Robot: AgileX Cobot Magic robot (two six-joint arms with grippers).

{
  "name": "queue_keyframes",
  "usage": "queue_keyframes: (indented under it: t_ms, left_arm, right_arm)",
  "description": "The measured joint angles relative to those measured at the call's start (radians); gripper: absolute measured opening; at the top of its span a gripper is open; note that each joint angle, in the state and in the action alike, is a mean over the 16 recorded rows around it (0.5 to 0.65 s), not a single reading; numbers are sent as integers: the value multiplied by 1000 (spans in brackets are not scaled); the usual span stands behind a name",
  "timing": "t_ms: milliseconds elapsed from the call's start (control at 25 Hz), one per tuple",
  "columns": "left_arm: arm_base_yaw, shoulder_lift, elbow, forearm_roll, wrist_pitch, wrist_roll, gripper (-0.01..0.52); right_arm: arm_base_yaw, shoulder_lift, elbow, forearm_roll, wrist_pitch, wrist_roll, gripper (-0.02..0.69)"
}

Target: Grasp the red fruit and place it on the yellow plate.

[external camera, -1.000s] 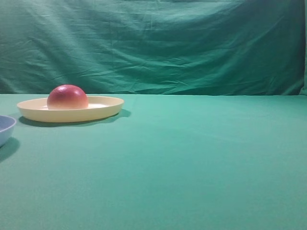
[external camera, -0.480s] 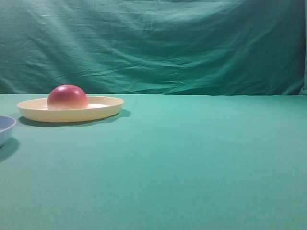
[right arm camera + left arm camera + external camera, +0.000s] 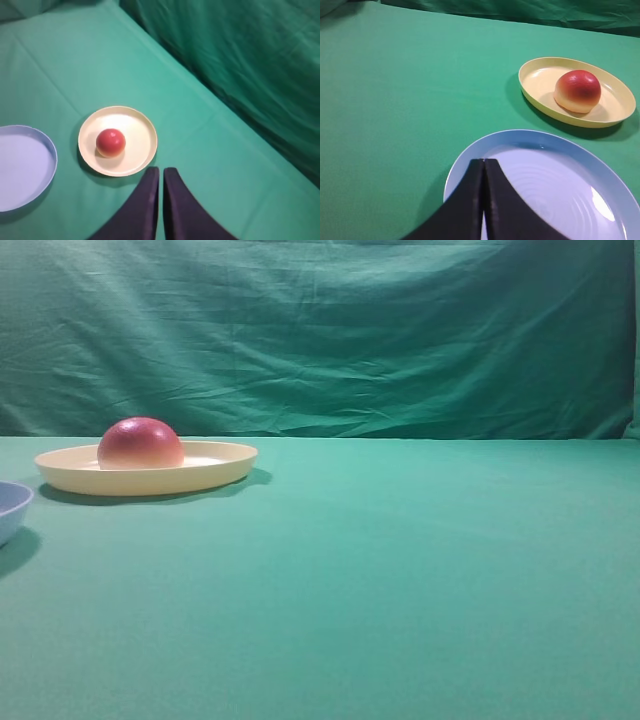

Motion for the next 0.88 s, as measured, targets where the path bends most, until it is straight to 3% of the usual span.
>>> queue_keyframes:
  t_ms: [880]
  left_arm:
    - [0,0,0,0,0,0,0]
  right_arm:
    - [-464,-800,944,3,-521,83,0]
